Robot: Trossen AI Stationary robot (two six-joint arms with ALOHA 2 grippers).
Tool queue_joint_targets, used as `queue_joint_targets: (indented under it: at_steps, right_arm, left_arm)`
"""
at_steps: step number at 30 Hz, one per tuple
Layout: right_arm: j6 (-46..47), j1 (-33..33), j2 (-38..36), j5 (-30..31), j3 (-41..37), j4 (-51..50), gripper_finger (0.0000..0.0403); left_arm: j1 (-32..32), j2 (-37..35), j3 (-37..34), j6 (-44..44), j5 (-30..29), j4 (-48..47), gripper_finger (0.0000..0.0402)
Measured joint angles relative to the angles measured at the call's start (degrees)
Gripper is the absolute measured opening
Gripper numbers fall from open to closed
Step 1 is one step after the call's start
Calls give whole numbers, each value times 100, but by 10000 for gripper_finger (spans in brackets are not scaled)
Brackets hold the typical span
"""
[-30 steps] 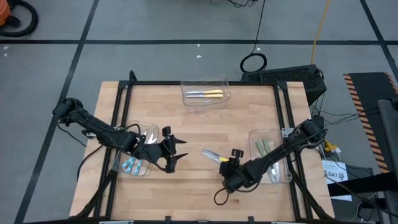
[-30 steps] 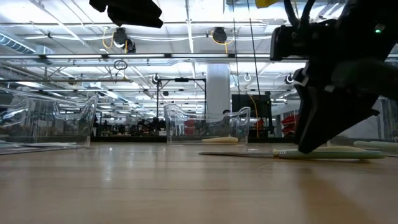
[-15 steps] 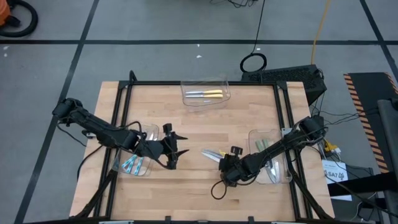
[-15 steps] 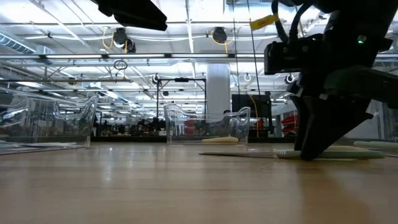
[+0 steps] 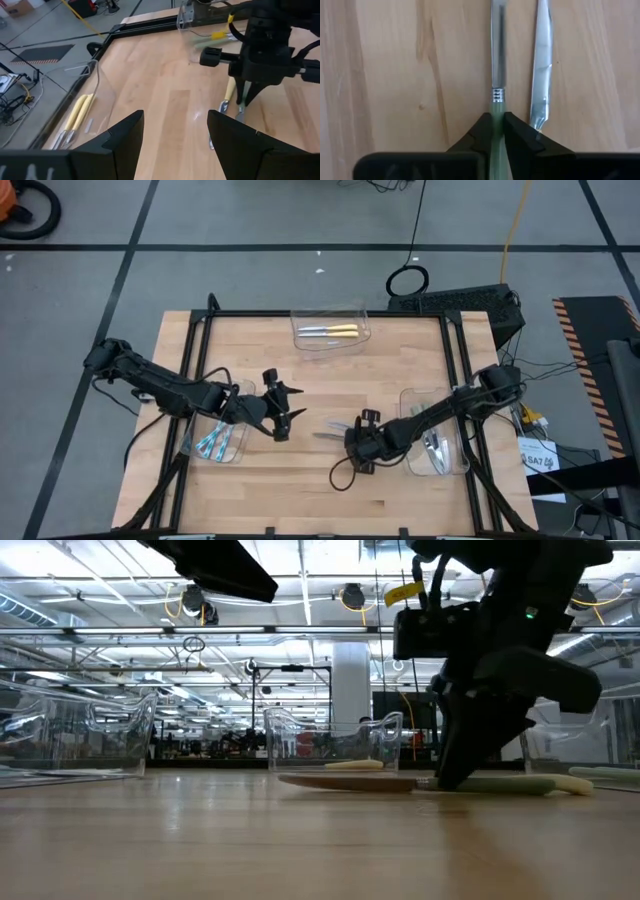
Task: Sort silverware by color (type)
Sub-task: Put the green knife into the bottom right transparent bin
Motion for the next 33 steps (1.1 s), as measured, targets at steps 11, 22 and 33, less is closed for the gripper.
queue_joint_targets:
  at_steps: [11, 22, 33]
  right_arm:
    - [-492, 148, 15, 24, 139, 19, 28]
    - [-603, 114, 17, 0, 190, 2, 25]
    - [-733, 9, 13, -59, 196, -2, 25]
  left_arm:
    - [2, 0, 0, -62, 10, 1, 227]
    - [-42, 120, 0, -526, 1056, -35, 228]
    - [-139, 1257, 175, 392, 1061, 219, 228]
